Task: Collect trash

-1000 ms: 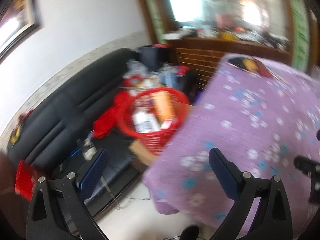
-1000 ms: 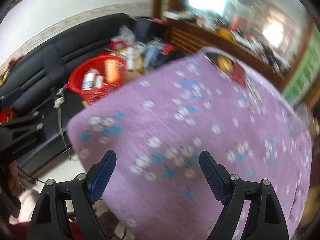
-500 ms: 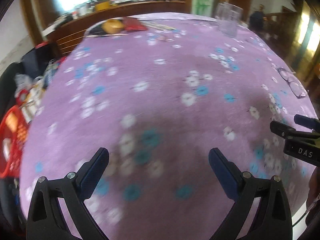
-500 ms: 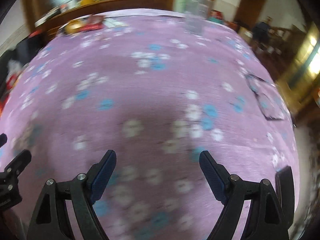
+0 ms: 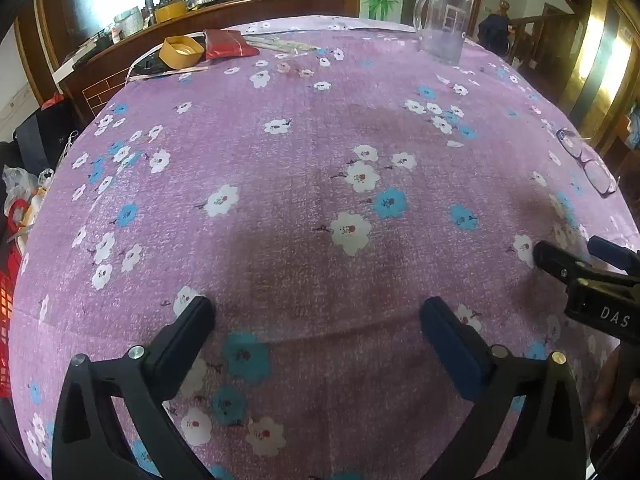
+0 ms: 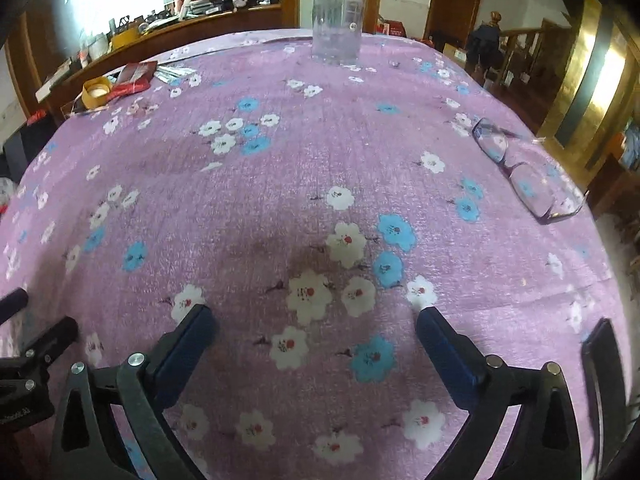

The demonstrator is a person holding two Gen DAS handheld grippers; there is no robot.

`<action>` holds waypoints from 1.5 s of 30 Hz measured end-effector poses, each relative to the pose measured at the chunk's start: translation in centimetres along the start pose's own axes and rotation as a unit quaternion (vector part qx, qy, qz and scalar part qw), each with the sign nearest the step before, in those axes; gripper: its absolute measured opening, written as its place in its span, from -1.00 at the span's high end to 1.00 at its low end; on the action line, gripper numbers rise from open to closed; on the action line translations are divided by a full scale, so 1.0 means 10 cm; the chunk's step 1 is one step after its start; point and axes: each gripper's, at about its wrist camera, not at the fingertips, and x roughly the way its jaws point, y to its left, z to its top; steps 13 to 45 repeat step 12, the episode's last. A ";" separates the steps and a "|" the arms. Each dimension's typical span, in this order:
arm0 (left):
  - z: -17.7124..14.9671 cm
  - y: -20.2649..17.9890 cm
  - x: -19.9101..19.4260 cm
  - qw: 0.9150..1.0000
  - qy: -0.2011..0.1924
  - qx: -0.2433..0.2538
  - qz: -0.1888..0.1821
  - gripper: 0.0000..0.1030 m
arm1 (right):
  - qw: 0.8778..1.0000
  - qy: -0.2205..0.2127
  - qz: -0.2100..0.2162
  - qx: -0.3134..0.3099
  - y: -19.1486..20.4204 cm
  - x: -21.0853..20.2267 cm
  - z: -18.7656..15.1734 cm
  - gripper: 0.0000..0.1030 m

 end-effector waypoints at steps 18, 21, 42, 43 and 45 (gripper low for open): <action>0.01 0.00 0.01 1.000 0.001 -0.002 0.000 -1.00 | 1.000 0.002 0.003 0.002 -0.01 0.03 0.01 -1.00; 0.01 0.00 0.01 1.000 0.001 -0.002 0.000 -1.00 | 1.000 0.002 0.003 0.002 -0.01 0.03 0.01 -1.00; 0.01 0.00 0.01 1.000 0.001 -0.002 0.000 -1.00 | 1.000 0.002 0.003 0.002 -0.01 0.03 0.01 -1.00; 0.01 0.00 0.01 1.000 0.001 -0.002 0.000 -1.00 | 1.000 0.002 0.003 0.002 -0.01 0.03 0.01 -1.00; 0.01 0.00 0.01 1.000 0.001 -0.002 0.000 -1.00 | 1.000 0.002 0.003 0.002 -0.01 0.03 0.01 -1.00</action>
